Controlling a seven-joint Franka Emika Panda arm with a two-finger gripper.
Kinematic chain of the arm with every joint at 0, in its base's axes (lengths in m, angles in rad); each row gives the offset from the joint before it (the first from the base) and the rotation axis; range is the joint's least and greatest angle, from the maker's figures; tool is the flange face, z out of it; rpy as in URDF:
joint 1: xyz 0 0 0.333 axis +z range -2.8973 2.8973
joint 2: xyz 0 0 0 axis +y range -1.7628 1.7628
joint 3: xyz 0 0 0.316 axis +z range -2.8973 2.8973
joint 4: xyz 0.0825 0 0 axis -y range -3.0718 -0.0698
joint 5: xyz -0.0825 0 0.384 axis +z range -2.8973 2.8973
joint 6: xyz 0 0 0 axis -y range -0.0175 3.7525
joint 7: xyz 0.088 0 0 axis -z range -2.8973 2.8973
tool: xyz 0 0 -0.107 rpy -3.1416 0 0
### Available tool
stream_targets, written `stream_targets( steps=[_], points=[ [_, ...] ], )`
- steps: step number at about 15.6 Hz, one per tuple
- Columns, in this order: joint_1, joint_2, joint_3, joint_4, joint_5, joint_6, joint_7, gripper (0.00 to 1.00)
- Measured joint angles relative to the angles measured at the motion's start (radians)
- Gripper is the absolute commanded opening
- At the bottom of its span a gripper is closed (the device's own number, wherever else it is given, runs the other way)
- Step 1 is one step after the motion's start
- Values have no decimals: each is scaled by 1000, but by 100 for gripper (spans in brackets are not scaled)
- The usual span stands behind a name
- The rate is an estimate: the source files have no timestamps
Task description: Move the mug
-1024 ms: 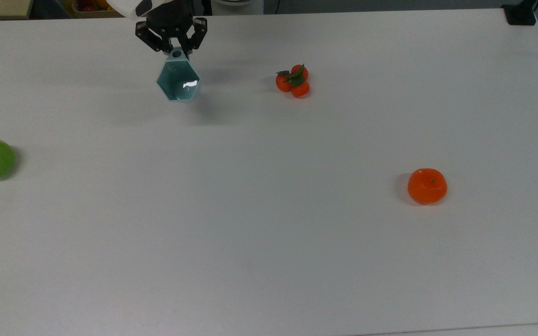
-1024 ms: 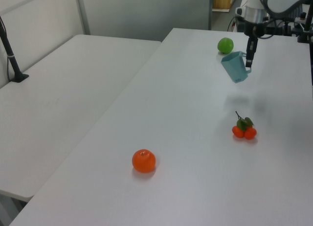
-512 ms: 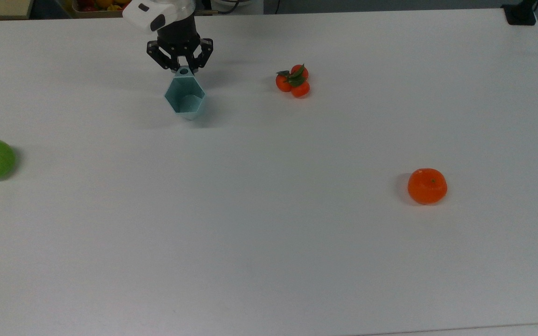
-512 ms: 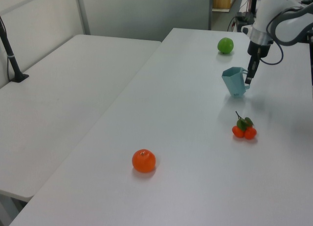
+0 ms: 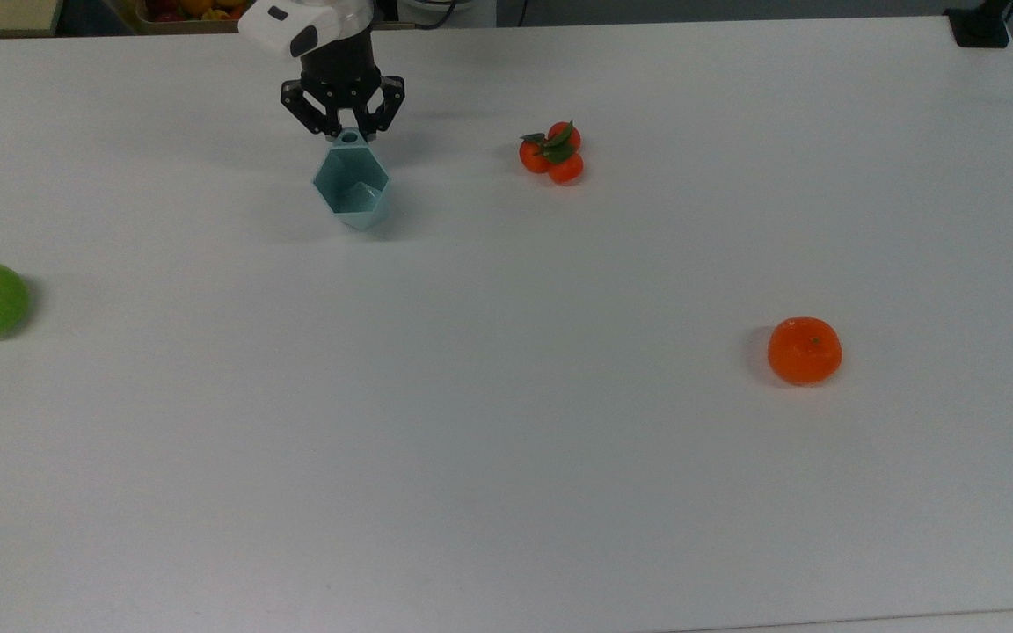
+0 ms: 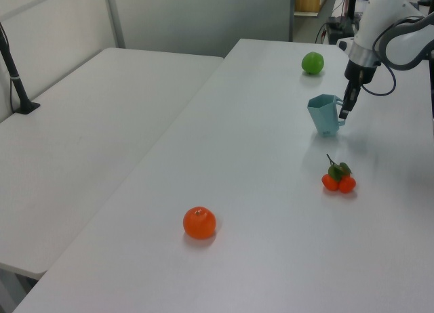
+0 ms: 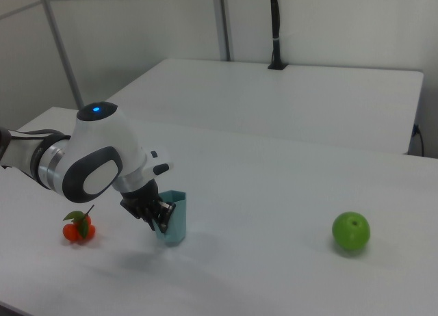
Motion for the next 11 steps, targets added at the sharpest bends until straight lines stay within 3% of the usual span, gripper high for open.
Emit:
stream_targets(
  steps=[2,4,9,10,11],
  points=[
    [0,0,0,-1,0,-11,0,31],
    [0,4,0,-21,0,-42,-1,44],
    [1,4,0,-31,0,-42,-1,85],
    [1,4,0,-31,0,-42,-1,98],
    [1,3,0,-31,0,-43,-1,100]
  ],
)
